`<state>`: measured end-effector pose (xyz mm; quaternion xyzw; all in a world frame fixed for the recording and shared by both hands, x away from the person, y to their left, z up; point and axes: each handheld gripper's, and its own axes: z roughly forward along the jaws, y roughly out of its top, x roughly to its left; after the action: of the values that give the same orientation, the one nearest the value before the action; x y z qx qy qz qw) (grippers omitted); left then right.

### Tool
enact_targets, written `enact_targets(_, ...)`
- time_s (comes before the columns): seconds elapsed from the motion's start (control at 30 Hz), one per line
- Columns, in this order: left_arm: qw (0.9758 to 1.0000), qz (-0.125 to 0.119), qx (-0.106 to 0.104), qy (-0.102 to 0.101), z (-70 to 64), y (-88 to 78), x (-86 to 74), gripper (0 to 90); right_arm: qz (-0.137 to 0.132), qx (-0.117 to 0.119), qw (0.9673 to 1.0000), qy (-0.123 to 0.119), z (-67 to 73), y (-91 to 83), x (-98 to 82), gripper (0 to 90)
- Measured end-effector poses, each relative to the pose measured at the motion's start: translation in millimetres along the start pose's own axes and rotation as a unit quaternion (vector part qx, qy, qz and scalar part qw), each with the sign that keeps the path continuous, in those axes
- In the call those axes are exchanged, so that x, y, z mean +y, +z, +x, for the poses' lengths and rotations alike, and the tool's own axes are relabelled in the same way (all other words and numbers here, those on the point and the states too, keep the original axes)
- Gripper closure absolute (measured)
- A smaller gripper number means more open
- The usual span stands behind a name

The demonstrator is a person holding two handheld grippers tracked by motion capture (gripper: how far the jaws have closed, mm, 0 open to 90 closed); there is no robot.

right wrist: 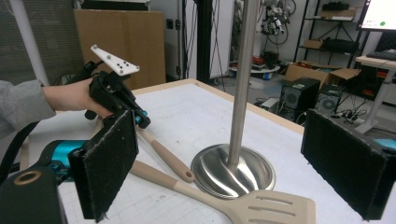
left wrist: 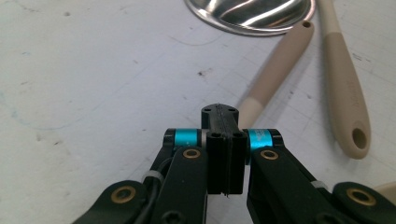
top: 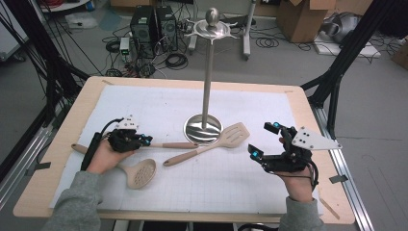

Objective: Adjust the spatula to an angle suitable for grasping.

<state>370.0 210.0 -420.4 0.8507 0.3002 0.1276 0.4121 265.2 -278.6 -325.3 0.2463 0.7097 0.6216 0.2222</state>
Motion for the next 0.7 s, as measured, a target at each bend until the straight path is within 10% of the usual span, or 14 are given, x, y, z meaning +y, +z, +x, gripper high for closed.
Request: enact_targets(0.7, 0.9979, 0.049, 0.040, -0.017, 18.7, -1.5, -13.4, 89.5, 0.002, 0.000, 1.0000, 0.001, 0.3, -0.6, -0.3, 9.9)
